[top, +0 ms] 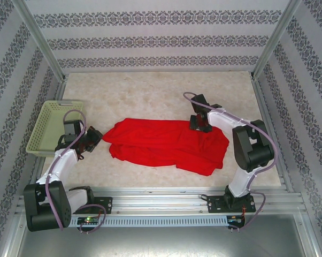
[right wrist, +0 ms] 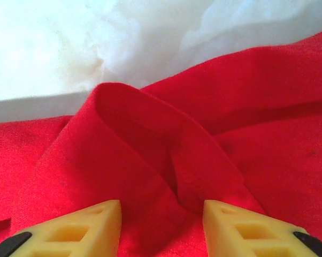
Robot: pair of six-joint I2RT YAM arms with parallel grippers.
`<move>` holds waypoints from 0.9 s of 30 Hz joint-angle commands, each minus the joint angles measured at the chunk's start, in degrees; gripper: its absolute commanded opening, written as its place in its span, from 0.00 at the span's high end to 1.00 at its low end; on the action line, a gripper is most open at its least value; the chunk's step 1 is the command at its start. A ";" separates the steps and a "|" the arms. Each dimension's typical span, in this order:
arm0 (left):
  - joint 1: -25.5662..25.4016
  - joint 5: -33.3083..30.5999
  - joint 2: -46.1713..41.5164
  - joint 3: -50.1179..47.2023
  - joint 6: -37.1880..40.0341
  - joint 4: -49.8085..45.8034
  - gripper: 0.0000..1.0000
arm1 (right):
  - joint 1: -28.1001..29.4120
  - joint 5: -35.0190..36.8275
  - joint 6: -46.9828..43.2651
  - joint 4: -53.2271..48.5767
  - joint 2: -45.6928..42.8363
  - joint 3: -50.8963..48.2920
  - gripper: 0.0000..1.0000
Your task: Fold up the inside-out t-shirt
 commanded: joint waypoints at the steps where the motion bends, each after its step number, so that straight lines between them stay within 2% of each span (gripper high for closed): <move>1: 0.70 0.72 -0.23 1.42 1.33 1.46 1.00 | -0.13 0.36 0.49 -1.31 1.23 1.97 0.57; 5: 0.70 0.63 -0.20 1.54 1.28 1.42 1.00 | 0.35 0.33 0.44 -1.51 1.00 1.90 0.71; 8: 0.66 0.83 0.28 1.68 1.28 1.79 1.00 | 0.81 3.40 -0.31 -2.83 -0.11 2.28 0.82; 12: 0.70 1.05 0.33 2.47 1.50 1.09 1.00 | 1.64 7.00 -1.04 -5.19 -2.11 3.48 0.91; 15: 0.66 0.91 0.26 2.73 1.61 1.05 1.00 | 2.61 9.26 -1.66 -6.37 -3.41 4.22 0.92; 18: 0.69 1.01 0.09 2.96 1.66 0.63 1.00 | 3.77 11.67 -2.32 -8.33 -3.51 6.14 0.88; 24: 0.70 1.35 -0.26 2.91 1.53 0.46 1.00 | 6.97 15.60 -3.79 -11.71 -0.24 11.98 0.88; 27: 0.70 0.90 -0.66 2.85 1.83 0.23 1.00 | 8.39 18.14 -4.35 -14.14 2.58 16.09 0.82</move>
